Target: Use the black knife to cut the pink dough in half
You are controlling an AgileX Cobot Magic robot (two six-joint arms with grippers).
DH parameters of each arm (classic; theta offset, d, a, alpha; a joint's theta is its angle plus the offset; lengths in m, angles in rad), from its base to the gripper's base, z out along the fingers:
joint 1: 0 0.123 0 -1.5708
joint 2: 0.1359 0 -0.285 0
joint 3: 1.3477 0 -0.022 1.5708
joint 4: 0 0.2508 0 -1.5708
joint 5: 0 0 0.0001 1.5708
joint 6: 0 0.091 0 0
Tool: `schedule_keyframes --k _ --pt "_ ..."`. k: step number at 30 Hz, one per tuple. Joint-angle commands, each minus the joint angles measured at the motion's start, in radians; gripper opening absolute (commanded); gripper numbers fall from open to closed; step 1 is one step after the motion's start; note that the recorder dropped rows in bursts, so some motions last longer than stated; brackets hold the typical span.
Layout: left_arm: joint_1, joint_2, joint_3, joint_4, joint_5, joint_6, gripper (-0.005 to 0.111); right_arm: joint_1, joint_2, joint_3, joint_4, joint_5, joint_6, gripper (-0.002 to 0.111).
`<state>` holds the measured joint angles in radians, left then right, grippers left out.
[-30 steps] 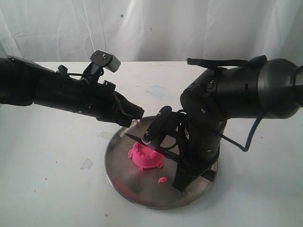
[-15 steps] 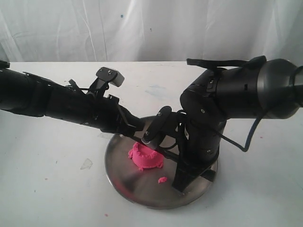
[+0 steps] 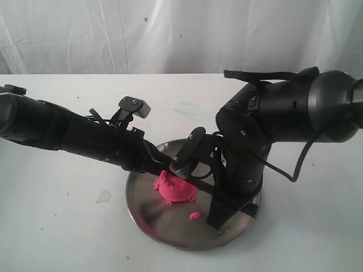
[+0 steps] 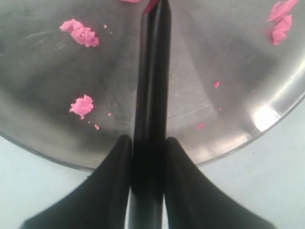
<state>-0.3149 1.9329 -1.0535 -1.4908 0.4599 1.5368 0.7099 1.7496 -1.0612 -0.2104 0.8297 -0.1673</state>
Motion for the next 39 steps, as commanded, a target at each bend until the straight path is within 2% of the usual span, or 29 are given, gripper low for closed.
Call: schedule_keyframes --k 1,39 --pt "-0.002 0.025 0.006 0.011 -0.025 0.012 0.0 0.004 0.001 0.005 0.004 -0.001 -0.008 0.0" --pt "-0.002 0.032 0.006 0.046 -0.025 0.01 0.0 0.004 0.049 0.005 0.008 -0.012 -0.005 0.0"
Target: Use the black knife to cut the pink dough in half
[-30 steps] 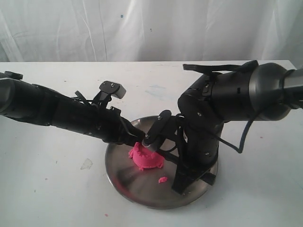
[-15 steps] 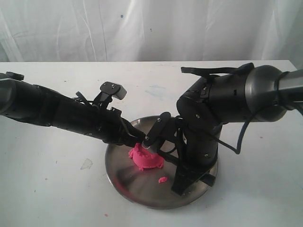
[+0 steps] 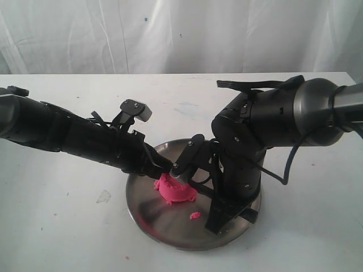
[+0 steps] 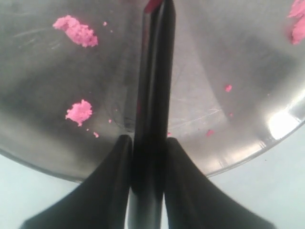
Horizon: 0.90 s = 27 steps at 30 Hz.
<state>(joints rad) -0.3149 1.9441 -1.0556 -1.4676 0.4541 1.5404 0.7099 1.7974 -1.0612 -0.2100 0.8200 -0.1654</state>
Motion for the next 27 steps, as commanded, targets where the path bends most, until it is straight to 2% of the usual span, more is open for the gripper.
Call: schedule_keyframes --k 1,19,23,27 --pt "-0.002 0.023 0.008 0.023 -0.016 0.006 0.0 0.004 0.002 0.005 0.008 -0.003 -0.007 0.0" --pt "-0.002 0.058 0.006 0.027 -0.021 0.006 0.0 0.004 0.002 0.005 0.026 -0.014 -0.007 0.0" --pt "0.004 0.036 -0.066 0.027 0.014 -0.004 0.0 0.004 0.002 0.005 0.026 -0.014 -0.007 0.0" --pt "0.004 -0.013 -0.106 0.019 -0.021 0.0 0.0 0.004 0.002 0.005 0.026 -0.014 -0.007 0.0"
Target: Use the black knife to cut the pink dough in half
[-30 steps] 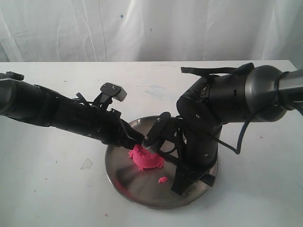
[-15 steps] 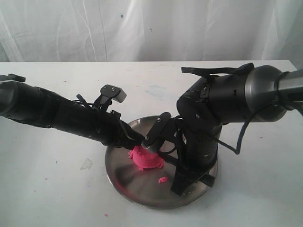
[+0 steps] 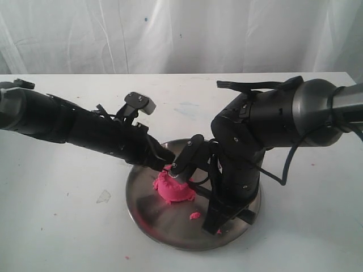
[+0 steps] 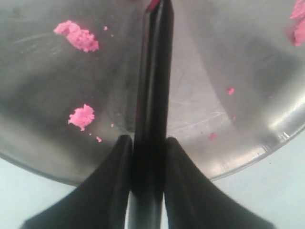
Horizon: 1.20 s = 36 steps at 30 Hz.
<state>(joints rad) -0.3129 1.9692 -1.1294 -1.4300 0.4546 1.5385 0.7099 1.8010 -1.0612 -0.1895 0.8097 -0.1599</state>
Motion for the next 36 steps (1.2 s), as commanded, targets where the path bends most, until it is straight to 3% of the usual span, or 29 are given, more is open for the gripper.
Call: schedule_keyframes --k 1,5,23,32,36 --pt "0.002 -0.038 -0.036 -0.018 -0.045 0.005 0.0 0.004 -0.002 0.005 0.008 -0.004 -0.012 0.0" --pt "0.002 -0.012 -0.034 0.044 -0.167 0.001 0.0 0.004 -0.002 0.005 0.008 -0.006 -0.012 0.0" --pt "0.002 0.013 0.016 -0.033 -0.215 0.005 0.0 0.004 0.024 0.005 0.014 -0.026 -0.013 0.0" --pt "0.002 -0.007 -0.019 -0.039 -0.015 0.003 0.0 0.004 0.053 0.005 0.014 -0.022 -0.013 0.0" --pt "0.002 -0.007 0.028 -0.039 -0.079 0.003 0.0 0.004 0.053 0.005 0.014 -0.022 -0.013 0.0"
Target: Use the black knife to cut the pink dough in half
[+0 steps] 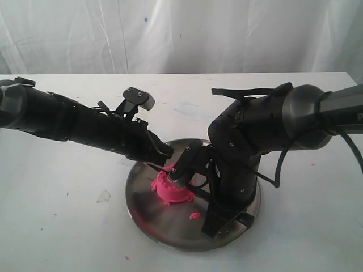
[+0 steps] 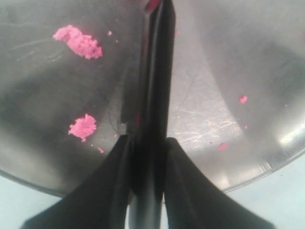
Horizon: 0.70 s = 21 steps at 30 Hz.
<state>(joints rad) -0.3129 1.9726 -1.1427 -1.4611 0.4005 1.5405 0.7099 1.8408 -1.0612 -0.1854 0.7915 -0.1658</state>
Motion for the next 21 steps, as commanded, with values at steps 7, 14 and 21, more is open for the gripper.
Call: schedule_keyframes --k 7,14,21 --pt "0.002 -0.002 0.116 -0.013 -0.229 0.001 0.0 0.004 0.013 0.005 0.01 -0.004 -0.005 0.0" --pt "0.002 0.032 0.118 -0.015 -0.222 0.002 0.0 0.004 0.013 0.005 0.011 -0.004 -0.005 0.0" --pt "0.002 0.064 0.118 -0.015 -0.224 0.002 0.0 0.004 0.013 0.005 0.01 -0.006 -0.005 0.0"
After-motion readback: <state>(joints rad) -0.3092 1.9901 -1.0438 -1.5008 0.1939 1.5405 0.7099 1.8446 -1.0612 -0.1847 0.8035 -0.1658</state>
